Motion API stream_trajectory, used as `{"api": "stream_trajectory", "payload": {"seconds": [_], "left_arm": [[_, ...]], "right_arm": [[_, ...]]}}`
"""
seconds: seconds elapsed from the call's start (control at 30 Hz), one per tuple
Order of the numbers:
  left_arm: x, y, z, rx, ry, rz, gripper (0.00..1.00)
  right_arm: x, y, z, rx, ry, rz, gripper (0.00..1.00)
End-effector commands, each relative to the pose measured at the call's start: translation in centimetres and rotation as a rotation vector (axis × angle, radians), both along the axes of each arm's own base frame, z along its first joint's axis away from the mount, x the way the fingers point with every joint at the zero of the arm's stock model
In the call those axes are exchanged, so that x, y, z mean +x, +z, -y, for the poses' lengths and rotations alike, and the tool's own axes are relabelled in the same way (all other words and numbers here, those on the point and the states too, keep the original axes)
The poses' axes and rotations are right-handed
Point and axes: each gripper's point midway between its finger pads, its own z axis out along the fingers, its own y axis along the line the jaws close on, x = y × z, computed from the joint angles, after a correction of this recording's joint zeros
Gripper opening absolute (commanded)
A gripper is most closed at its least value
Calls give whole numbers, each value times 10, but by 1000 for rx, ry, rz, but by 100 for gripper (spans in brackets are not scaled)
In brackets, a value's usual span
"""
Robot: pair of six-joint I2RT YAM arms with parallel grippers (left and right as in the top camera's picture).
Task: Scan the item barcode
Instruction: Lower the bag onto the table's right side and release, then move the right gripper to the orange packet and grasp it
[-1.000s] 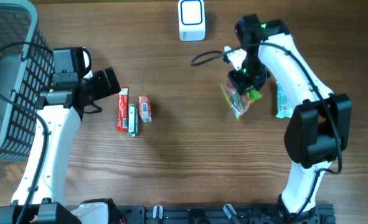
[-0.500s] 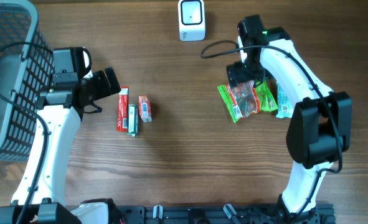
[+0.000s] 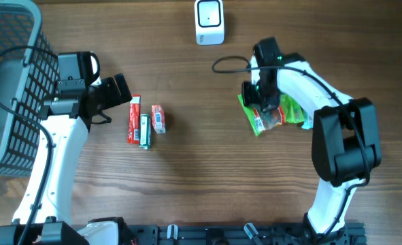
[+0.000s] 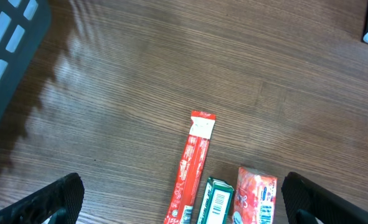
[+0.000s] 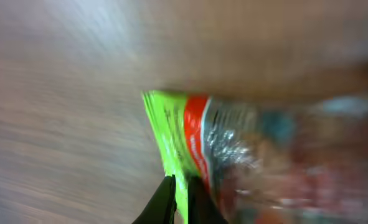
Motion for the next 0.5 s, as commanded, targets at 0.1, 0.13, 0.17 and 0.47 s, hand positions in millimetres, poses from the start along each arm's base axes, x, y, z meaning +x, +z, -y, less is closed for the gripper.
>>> {"api": "stream_trajectory", "payload": {"seconds": [0.1,0.13,0.17,0.47], "left_arm": [[0,1,-3,17,-4,4,100],[0,1,-3,17,-4,3,100],[0,1,-3,17,-4,4,100],[0,1,-3,17,-4,3,100]], "right_arm": [[-29,1,75,-347,-53,-92,12],[-34,3,82,-379,-35,-109,13],[-38,5,93,-428,-31,-124,14],[-59,17,99,-410,-6,-206,24]]}}
